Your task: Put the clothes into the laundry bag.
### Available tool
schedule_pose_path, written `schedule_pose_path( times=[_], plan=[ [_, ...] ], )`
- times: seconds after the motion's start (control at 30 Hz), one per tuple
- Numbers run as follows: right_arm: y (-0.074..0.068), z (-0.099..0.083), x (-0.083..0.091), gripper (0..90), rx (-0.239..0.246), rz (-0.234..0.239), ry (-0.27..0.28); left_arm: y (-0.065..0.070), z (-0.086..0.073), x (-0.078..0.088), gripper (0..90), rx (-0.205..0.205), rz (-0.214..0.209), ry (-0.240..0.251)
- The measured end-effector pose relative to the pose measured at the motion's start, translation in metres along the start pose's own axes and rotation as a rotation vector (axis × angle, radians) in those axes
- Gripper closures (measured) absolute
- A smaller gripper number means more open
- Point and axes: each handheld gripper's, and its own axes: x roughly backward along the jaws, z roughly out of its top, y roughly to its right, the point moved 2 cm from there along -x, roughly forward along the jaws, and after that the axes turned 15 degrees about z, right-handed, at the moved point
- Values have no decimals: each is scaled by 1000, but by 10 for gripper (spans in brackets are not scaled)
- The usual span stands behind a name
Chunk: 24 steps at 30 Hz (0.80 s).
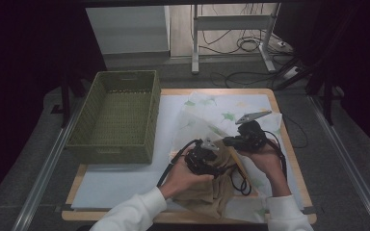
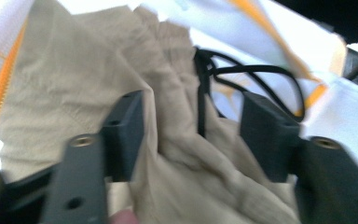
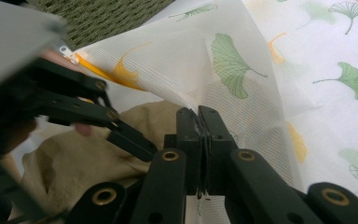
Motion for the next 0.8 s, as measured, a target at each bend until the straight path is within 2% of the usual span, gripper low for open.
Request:
schedule_pose_path(
  times=[0.13, 0.33, 0.47, 0.7, 0.8],
  plan=[
    [0, 0, 0, 861, 0, -1, 1, 5, -4, 17, 259, -8, -1, 41],
    [0, -1, 1, 861, -4, 0, 2, 7, -14, 39, 250, 4, -17, 92],
    [1, -1, 1, 862, -5, -1, 1, 6, -24, 48, 271, 14, -3, 100],
    [0, -1, 2, 862, -3, -2, 1, -1, -39, 63, 340, 56, -23, 103],
    [0, -1, 2, 861, -1, -2, 3, -3, -44, 66, 381, 58, -23, 93]
  ],
)
